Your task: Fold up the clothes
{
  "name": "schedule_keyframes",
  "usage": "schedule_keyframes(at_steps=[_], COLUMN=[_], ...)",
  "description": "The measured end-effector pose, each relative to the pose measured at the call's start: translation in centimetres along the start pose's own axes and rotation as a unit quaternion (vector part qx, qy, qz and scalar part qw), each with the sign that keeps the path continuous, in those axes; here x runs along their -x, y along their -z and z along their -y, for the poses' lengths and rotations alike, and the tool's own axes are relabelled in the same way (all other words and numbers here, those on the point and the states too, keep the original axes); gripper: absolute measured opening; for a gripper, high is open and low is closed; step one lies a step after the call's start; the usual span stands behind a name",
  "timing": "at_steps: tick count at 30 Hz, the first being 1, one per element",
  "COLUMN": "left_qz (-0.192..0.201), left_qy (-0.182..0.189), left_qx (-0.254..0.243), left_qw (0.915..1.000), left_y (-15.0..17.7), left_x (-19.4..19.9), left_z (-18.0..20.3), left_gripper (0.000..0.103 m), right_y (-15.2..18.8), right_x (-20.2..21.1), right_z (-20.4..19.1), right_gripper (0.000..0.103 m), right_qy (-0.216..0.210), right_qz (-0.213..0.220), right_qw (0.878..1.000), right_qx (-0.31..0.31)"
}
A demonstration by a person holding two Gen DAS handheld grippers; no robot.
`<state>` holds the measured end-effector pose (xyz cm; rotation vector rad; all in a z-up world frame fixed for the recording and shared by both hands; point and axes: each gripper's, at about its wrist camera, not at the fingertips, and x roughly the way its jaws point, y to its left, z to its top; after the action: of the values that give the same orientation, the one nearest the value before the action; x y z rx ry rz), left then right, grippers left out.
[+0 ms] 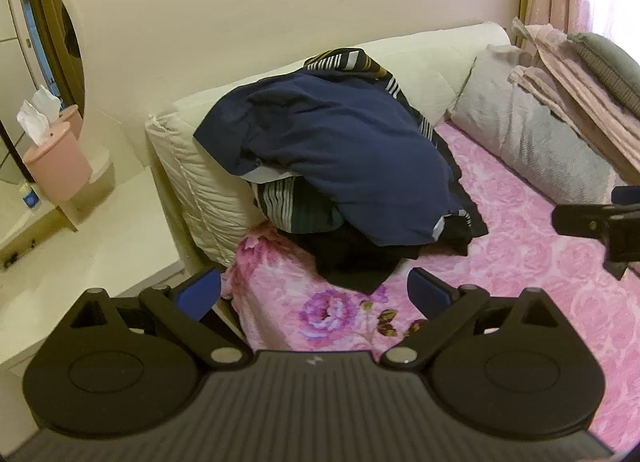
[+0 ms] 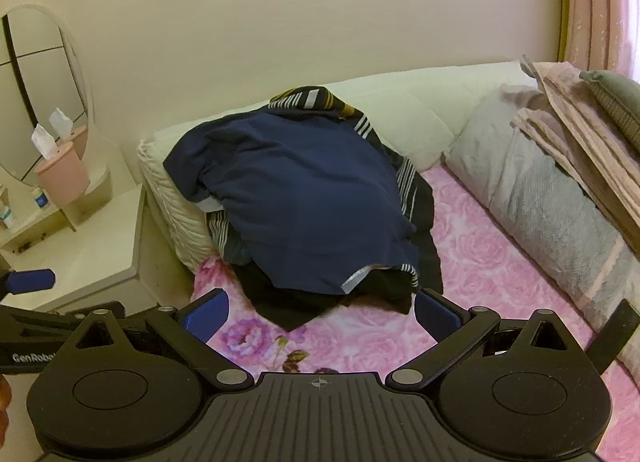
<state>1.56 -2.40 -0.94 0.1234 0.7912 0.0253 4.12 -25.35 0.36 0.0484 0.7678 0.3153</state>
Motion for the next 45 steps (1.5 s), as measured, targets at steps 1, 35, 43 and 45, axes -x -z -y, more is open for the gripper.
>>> schedule_keyframes(at_steps=[1, 35, 43, 45], left_qz=[0.0, 0.114, 0.14, 0.15], left_qy=[-0.003, 0.112, 0.139, 0.138], left_qx=[-0.003, -0.511, -0.561, -0.563], left_qw=[1.0, 0.8443, 0.804, 0.8007], left_y=[0.0, -8.4, -8.4, -8.6], left_x=[0.0, -31.3, -33.2, -32.9], left_z=[-0.2, -4.7, -4.4, -4.4], left_gripper=[0.099, 0.099, 0.099, 0.099], right_y=[0.2, -0.5, -0.8, -1.9], right_x=[-0.1, -30.5, -33.3, -32.0], right_z=[0.2, -6.6, -6.6, -5.9], right_gripper=[0.102, 0.093, 0.015, 0.012], right_qy=[-0.003, 0.062, 0.085, 0.089], right_qz=[0.003, -0.104, -0.097, -0.08], right_qw=[1.0, 0.981, 0.974, 0.977], right_qx=[0.003, 0.151, 0.185, 0.174])
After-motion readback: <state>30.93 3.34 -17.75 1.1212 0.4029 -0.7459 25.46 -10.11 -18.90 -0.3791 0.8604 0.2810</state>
